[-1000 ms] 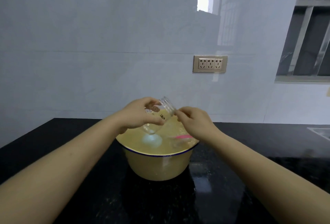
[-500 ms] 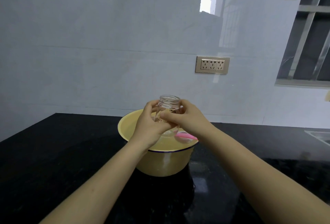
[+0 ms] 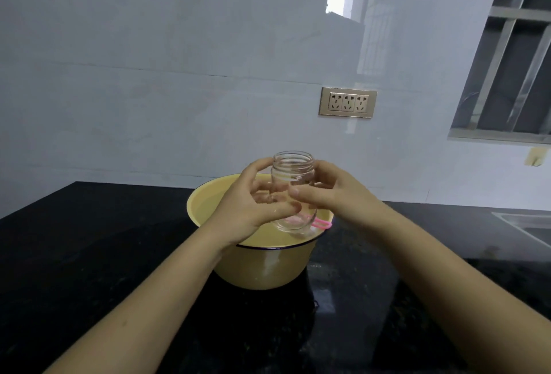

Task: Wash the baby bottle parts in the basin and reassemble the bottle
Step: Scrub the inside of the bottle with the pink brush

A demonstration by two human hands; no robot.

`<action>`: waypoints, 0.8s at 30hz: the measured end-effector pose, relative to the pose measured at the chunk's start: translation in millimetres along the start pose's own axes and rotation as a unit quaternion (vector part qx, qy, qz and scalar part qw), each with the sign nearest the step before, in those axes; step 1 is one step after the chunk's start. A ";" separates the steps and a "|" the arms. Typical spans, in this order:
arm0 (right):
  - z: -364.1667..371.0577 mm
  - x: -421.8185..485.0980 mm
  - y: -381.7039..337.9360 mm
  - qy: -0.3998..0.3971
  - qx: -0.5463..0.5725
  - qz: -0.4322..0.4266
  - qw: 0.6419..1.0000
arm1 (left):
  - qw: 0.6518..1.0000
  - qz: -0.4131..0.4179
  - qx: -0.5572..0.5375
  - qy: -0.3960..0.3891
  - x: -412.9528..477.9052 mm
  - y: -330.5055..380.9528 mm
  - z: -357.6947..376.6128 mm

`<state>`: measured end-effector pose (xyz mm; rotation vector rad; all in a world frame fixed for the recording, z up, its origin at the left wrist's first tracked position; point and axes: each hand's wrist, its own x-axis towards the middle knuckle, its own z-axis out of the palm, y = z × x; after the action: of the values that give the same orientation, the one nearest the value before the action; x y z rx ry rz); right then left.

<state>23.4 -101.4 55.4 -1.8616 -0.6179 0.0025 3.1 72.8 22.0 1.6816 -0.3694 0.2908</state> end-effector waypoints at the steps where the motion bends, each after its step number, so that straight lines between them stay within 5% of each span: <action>1: -5.5 -2.9 -1.3 -0.034 0.000 -0.001 0.999 | 1.000 -0.007 -0.015 -0.021 0.0 -0.5 -1.6; 9: -14.5 -32.7 11.3 -0.036 0.041 -0.013 0.998 | 0.985 -0.026 -0.038 -0.164 -5.4 -10.2 -1.1; 24: -36.0 -83.0 72.4 0.206 -0.052 0.009 0.977 | 0.977 0.051 0.206 -0.005 -27.3 -12.6 -18.8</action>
<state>-7.9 -185.0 -18.5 -1.8931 -0.3161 -0.4021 -16.5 95.0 2.4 2.0746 -0.4232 0.4585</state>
